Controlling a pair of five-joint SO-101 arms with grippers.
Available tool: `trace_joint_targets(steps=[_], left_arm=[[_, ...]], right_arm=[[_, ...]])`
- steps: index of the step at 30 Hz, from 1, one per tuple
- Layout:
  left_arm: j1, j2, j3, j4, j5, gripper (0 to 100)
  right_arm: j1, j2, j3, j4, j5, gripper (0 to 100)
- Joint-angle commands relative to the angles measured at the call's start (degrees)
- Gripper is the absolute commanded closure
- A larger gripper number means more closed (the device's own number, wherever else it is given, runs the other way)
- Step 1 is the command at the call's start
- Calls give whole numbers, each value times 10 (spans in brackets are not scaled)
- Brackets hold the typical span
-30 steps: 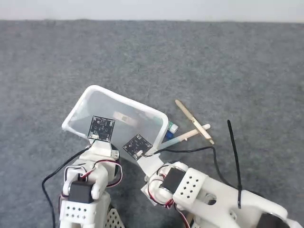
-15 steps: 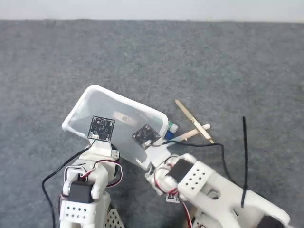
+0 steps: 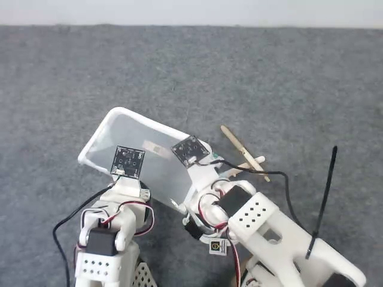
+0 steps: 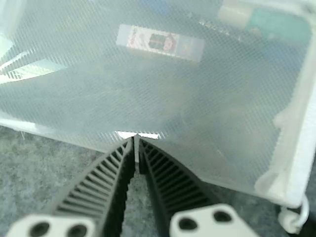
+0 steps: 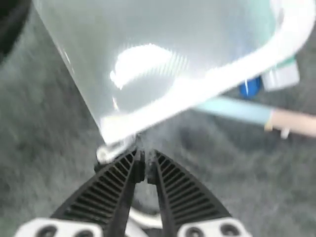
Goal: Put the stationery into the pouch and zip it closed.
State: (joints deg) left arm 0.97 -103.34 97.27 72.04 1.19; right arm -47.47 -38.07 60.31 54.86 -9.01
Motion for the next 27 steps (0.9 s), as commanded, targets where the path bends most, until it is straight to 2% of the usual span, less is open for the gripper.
trace_joint_targets(steps=[1, 4, 8, 18, 21, 27], left_arm=[[0, -11, -7, 4, -2, 988], [0, -11, -7, 4, -2, 988], [0, -11, -7, 4, -2, 988], [0, -11, -7, 4, -2, 988], [0, -11, -7, 4, -2, 988], [0, -11, -7, 4, -2, 988]], right_arm=[[10, 11, -33, -44, 7, 992], [23, 67, -36, -85, 8, 992], [80, 147, -71, -145, 9, 992], [167, 251, -197, -216, 9, 992], [169, 245, -203, -201, 11, 992], [120, 142, -200, -44, 10, 988]])
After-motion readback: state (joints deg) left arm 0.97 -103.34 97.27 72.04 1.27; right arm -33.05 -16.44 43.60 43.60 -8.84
